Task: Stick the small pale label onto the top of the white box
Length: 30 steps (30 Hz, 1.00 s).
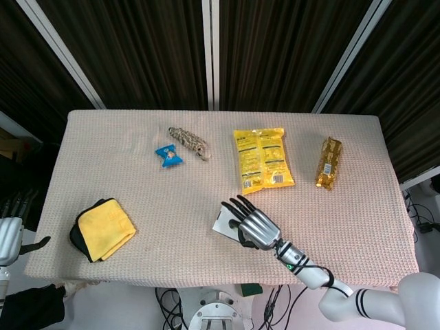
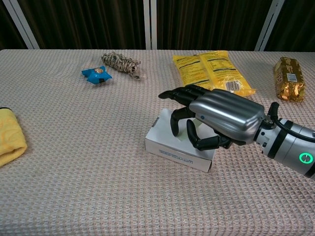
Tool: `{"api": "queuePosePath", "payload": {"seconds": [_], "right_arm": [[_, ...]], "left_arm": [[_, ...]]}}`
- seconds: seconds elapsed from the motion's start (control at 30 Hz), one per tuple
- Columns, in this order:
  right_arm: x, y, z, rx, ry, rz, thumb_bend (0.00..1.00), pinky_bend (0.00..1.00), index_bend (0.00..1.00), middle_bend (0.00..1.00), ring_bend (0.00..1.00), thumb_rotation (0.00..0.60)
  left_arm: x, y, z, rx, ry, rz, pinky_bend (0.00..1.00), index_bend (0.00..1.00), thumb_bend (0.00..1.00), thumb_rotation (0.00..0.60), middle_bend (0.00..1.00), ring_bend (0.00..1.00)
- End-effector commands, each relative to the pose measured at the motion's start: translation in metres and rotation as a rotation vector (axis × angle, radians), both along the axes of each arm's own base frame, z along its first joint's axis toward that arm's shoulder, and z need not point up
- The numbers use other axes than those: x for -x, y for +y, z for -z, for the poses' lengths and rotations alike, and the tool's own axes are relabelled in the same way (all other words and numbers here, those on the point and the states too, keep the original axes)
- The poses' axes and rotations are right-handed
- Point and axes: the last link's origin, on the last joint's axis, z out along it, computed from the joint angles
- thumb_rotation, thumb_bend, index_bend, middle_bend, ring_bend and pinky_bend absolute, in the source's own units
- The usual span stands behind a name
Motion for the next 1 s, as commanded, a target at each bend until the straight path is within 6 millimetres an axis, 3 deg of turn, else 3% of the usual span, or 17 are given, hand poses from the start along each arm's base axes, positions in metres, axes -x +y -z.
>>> {"api": "queuePosePath", "payload": {"seconds": [0.03,0.53,1.0], "right_arm": [[0.0,0.001,0.002,-0.005,0.004,0.0,0.89,0.0,0.43,0.0,0.0,0.329],[0.001,0.004,-0.012,0.017,-0.036,-0.007,0.89,0.0,0.43,0.0,0.0,0.33],[0.007,0.009,-0.002,-0.026,-0.005,0.008,0.89,0.0,0.43,0.0,0.0,0.329]], "left_arm": [[0.0,0.0,0.0,-0.001,0.0,0.0,0.1,0.08,0.04,0.6,0.07,0.03],[-0.001,0.001,0.0,0.001,0.0,0.006,0.1,0.08,0.04,0.6,0.07,0.03],[-0.003,0.001,-0.001,-0.002,0.004,0.007,0.1,0.08,0.04,0.6,0.07,0.03]]}}
